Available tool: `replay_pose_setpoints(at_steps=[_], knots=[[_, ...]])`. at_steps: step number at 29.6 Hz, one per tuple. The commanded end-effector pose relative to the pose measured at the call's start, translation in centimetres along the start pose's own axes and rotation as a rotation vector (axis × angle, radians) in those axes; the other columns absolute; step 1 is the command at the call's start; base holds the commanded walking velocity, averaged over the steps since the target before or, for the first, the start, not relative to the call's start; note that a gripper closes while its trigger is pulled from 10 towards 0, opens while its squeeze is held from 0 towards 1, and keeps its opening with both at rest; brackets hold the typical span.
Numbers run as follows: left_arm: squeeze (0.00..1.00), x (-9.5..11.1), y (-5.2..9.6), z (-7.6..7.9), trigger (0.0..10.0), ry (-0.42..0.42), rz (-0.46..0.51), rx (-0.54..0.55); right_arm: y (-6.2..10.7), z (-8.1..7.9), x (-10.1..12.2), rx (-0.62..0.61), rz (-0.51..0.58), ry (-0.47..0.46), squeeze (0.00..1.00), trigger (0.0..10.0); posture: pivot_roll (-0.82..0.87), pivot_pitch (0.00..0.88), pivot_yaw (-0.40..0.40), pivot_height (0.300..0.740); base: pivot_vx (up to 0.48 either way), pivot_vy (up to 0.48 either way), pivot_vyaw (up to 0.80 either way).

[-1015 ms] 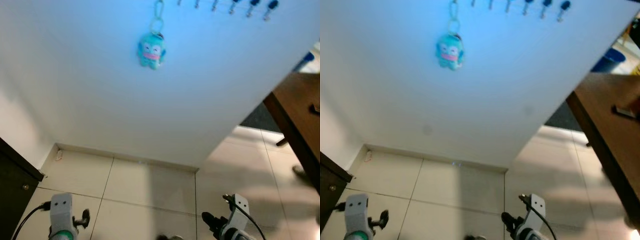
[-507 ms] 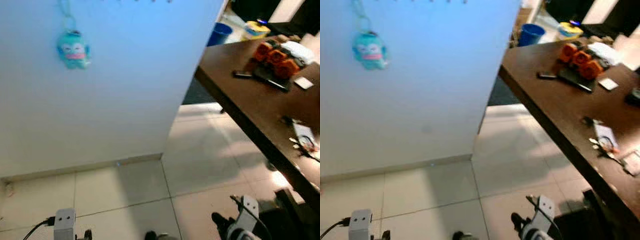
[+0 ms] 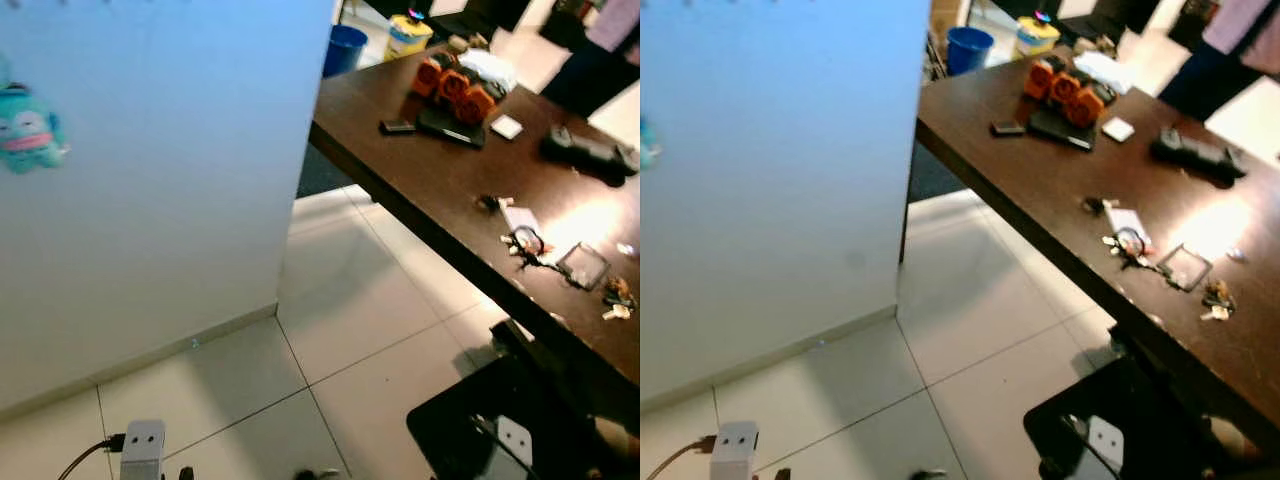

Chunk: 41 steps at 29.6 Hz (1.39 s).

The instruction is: Hang keys on a hook

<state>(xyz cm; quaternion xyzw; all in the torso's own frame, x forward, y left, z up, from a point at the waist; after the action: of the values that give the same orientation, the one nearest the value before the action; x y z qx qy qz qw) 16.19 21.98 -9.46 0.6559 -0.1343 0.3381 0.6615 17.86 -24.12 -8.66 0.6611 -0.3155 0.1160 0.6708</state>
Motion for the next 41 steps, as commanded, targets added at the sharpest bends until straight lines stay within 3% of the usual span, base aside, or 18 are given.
replay_pose_setpoints(at_steps=[1, 10, 14, 19, 22, 23, 26, 27, 28, 29, 32, 33, 34, 35, 36, 38, 41], knots=[[0.0, -1.1, 0.2, 0.6, 10.0, -0.018, -0.042, -0.02, 0.3, 0.8, -1.0, -0.027, -0.038, 0.017, 0.0, 10.0, 0.12, 0.075, -0.021, 0.74, 0.0, 0.0, -0.78], [0.0, -1.3, 0.1, 1.3, 10.0, -0.026, -0.05, -0.037, 0.7, 1.7, -2.5, -0.055, -0.083, 0.038, 0.0, 10.0, 0.11, 0.061, -0.033, 0.74, 0.0, 0.0, -0.78], [0.0, -1.3, 0.1, 1.4, 10.0, -0.028, -0.051, -0.039, 0.8, 2.6, -1.9, -0.104, -0.05, -0.028, 0.0, 10.0, 0.11, 0.061, -0.032, 0.74, 0.0, 0.0, -0.78], [0.0, -1.1, 0.0, 1.3, 10.0, -0.03, -0.043, -0.033, 1.0, 4.6, 0.3, -0.183, 0.034, -0.106, 0.0, 10.0, 0.11, 0.065, -0.026, 0.74, 0.0, 0.0, -0.78], [0.0, -0.3, -0.1, 0.8, 10.0, -0.003, -0.009, -0.011, 1.3, 6.2, 3.6, -0.248, 0.166, -0.179, 0.0, 10.0, 0.11, 0.066, -0.016, 0.74, 0.0, 0.0, -0.79], [0.0, 0.3, -0.2, 0.5, 10.0, 0.013, 0.017, 0.001, 1.4, 6.4, 5.1, -0.242, 0.224, -0.185, 0.0, 10.0, 0.11, 0.066, -0.012, 0.74, 0.0, 0.0, -0.78], [0.0, 0.7, -0.2, 0.4, 10.0, 0.023, 0.034, 0.008, 1.5, 6.5, 6.0, -0.233, 0.258, -0.184, 0.0, 10.0, 0.11, 0.067, -0.01, 0.74, 0.0, 0.0, -0.78], [0.0, 2.5, -0.4, 0.1, 10.0, 0.058, 0.107, 0.015, 1.1, 4.5, 9.1, -0.122, 0.354, -0.056, 0.0, 10.0, 0.11, 0.067, -0.009, 0.74, 0.0, 0.0, -0.79], [0.0, 3.1, -0.5, 0.1, 10.0, 0.067, 0.133, 0.014, 1.0, 3.4, 10.1, -0.073, 0.387, -0.009, 0.0, 10.0, 0.11, 0.067, -0.009, 0.74, 0.0, 0.0, -0.79], [0.0, 3.1, -0.5, 0.1, 10.0, 0.067, 0.133, 0.014, 1.0, 3.4, 10.1, -0.073, 0.387, -0.009, 0.0, 10.0, 0.11, 0.067, -0.009, 0.74, 0.0, 0.0, -0.79], [0.0, 6.0, -0.8, 0.8, 10.0, 0.075, 0.243, -0.029, 0.8, -2.4, 13.6, 0.182, 0.516, 0.102, 0.0, 10.0, 0.12, 0.069, -0.007, 0.74, 0.0, 0.0, -0.22], [0.0, 6.0, -0.8, 0.8, 10.0, 0.075, 0.243, -0.029, 0.8, -2.4, 13.6, 0.182, 0.516, 0.102, 0.0, 10.0, 0.12, 0.069, -0.007, 0.74, 0.0, 0.0, 0.0], [0.0, 7.6, -0.8, 1.5, 10.0, 0.074, 0.305, -0.063, 1.1, -6.4, 15.1, 0.343, 0.575, 0.15, 0.0, 10.0, 0.12, 0.071, -0.009, 0.74, 0.0, 0.0, 0.0], [0.0, 8.2, -0.8, 1.7, 10.0, 0.073, 0.331, -0.076, 1.3, -8.1, 15.5, 0.402, 0.595, 0.183, 0.0, 10.0, 0.12, 0.07, -0.012, 0.74, 0.0, 0.0, 0.0], [0.0, 8.2, -0.8, 1.7, 10.0, 0.073, 0.331, -0.076, 1.3, -8.1, 15.5, 0.402, 0.595, 0.183, 0.0, 10.0, 0.12, 0.07, -0.012, 0.74, 0.0, 0.0, 0.0], [0.0, 9.3, -0.8, 2.3, 10.0, 0.078, 0.384, -0.102, 1.8, -11.3, 16.1, 0.512, 0.634, 0.23, 0.0, 10.0, 0.13, 0.07, -0.03, 0.74, 0.0, 0.0, 0.0], [0.0, 9.7, -0.7, 2.5, 10.0, 0.077, 0.405, -0.112, 2.0, -12.4, 16.3, 0.55, 0.648, 0.245, 0.0, 10.0, 0.13, 0.07, -0.03, 0.74, 0.0, 0.0, 0.0]])
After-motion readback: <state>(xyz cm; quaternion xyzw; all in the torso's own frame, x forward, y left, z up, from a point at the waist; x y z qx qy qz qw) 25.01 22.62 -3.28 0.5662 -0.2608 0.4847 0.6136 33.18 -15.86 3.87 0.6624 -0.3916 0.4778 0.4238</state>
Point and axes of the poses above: a point about 5 cm out from each wrist's last joint towards the gripper, its own y axis pointing back from the gripper into the wrist, its own x axis along the axis of the wrist's last joint, z = x × y, the point moved 1 cm from there along -y, pointing out of the wrist towards the gripper, and after that the axes turned 13 degrees about y, right-handed, at the moved point
